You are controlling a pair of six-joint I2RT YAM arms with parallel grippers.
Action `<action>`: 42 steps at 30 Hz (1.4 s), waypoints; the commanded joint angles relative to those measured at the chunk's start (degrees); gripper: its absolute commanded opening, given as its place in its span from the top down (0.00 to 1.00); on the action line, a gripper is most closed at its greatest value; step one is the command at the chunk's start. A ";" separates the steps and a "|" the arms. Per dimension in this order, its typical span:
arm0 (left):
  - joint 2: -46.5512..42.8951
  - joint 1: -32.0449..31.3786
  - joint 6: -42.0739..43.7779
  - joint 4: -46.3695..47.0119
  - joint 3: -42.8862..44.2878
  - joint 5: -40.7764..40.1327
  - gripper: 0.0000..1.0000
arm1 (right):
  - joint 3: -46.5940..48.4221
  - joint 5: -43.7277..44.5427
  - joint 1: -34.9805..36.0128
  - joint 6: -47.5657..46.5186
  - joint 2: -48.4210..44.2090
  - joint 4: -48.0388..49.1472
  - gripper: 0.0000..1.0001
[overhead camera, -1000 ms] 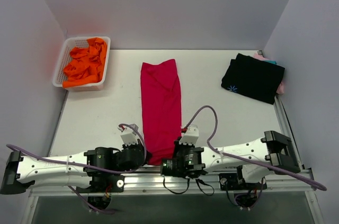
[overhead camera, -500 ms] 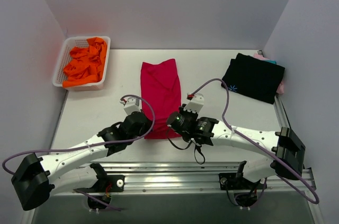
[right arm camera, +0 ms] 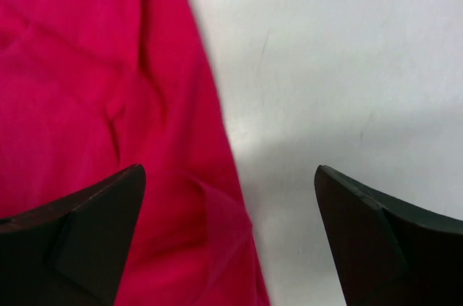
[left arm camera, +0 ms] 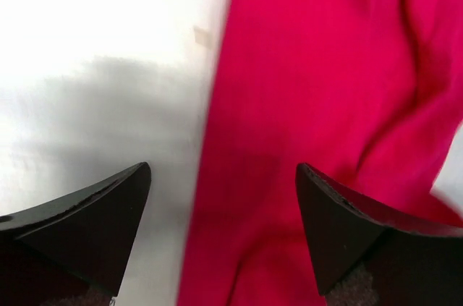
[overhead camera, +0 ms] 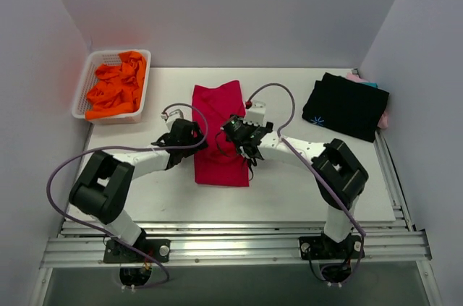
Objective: Fold and stack the t-shirts
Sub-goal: Fold the folded rectangular tshirt in 1/3 of the way
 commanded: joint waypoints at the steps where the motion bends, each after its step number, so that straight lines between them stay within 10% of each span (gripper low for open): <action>1: 5.44 5.84 2.51 5.31 7.85 7.05 0.06 | 11.78 6.04 -3.75 -3.64 3.13 -6.42 0.00; 6: -0.68 8.14 3.66 -1.62 14.81 6.99 0.06 | 19.02 9.48 -4.64 -6.98 -0.01 -10.15 0.00; 24: -29.50 -15.50 -9.70 -10.16 -19.02 -7.33 0.06 | -35.45 -3.53 6.70 3.38 -33.50 12.87 0.01; 42: -20.47 -15.33 -9.97 1.69 -22.54 -6.81 0.05 | -33.89 -8.72 8.72 4.53 -10.22 27.21 0.05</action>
